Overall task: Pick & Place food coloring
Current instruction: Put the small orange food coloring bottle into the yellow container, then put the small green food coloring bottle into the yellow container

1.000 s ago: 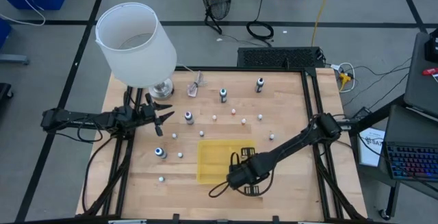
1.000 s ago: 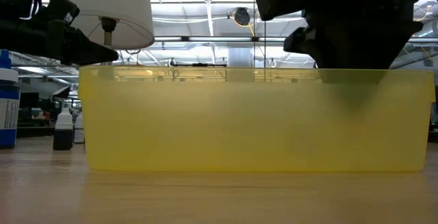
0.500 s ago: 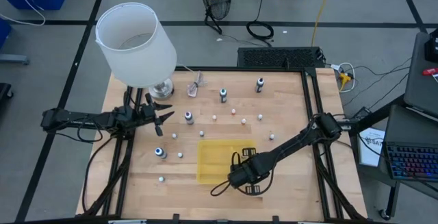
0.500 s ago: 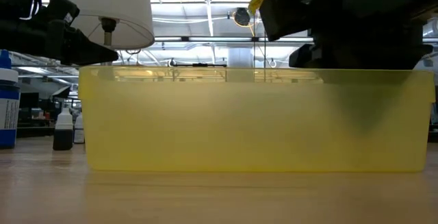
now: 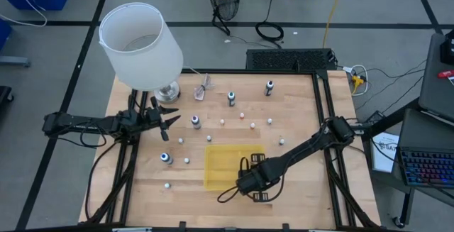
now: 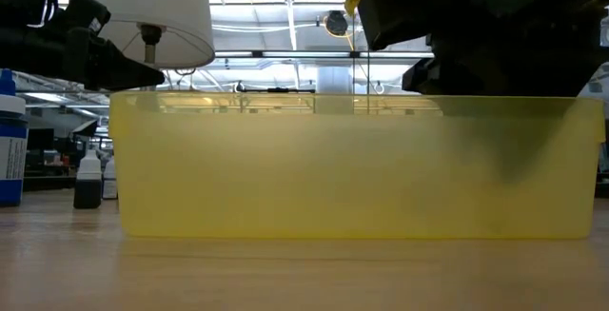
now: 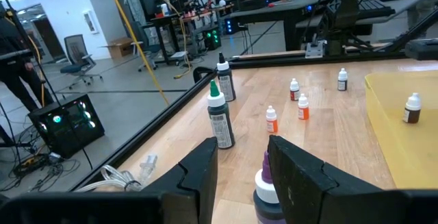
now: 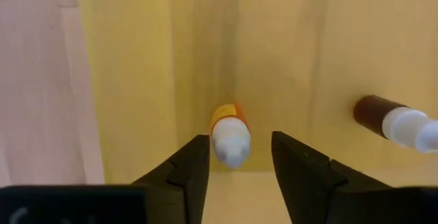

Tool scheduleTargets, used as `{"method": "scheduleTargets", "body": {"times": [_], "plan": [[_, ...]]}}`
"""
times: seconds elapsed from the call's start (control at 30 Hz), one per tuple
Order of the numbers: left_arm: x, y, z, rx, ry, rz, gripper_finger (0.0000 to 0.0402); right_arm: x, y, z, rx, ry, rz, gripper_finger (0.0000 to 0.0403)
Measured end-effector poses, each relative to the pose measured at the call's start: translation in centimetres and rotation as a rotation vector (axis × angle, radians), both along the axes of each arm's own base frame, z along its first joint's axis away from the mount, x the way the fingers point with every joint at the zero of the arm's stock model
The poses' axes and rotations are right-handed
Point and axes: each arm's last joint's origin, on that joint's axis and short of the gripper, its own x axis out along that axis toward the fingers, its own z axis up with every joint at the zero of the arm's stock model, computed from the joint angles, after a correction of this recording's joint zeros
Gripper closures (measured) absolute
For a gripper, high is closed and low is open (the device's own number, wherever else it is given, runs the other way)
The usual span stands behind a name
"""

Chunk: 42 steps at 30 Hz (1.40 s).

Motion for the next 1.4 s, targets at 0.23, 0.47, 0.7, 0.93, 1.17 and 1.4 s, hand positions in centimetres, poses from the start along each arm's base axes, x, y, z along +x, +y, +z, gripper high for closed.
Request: {"method": "scheduleTargets", "body": {"times": [0.23, 0.47, 0.7, 0.93, 1.17, 1.4], "plan": [[0.0, 0.0, 0.0, 0.0, 0.0, 0.0, 0.027, -1.0, -0.8, 2.9, 0.015, -0.02, -0.064, 0.0258], [0.0, 0.0, 0.0, 0.0, 0.0, 0.0, 0.027, -4.2, -2.8, 7.2, -0.067, 0.021, -0.181, 0.0261], [0.0, 0.0, 0.0, 0.0, 0.0, 0.0, 0.027, -7.2, -5.2, 9.9, -0.314, 0.015, -0.302, 0.0262], [0.0, 0.0, 0.0, 0.0, 0.0, 0.0, 0.027, -9.3, -8.8, 8.7, -0.317, 0.042, -0.382, 0.024], [0.0, 0.0, 0.0, 0.0, 0.0, 0.0, 0.027, -10.8, -12.8, 5.5, -0.254, 0.037, -0.516, 0.0181], [0.0, 0.0, 0.0, 0.0, 0.0, 0.0, 0.027, -11.8, -14.6, 2.0, -0.131, 0.082, -0.579, 0.0161]]}}
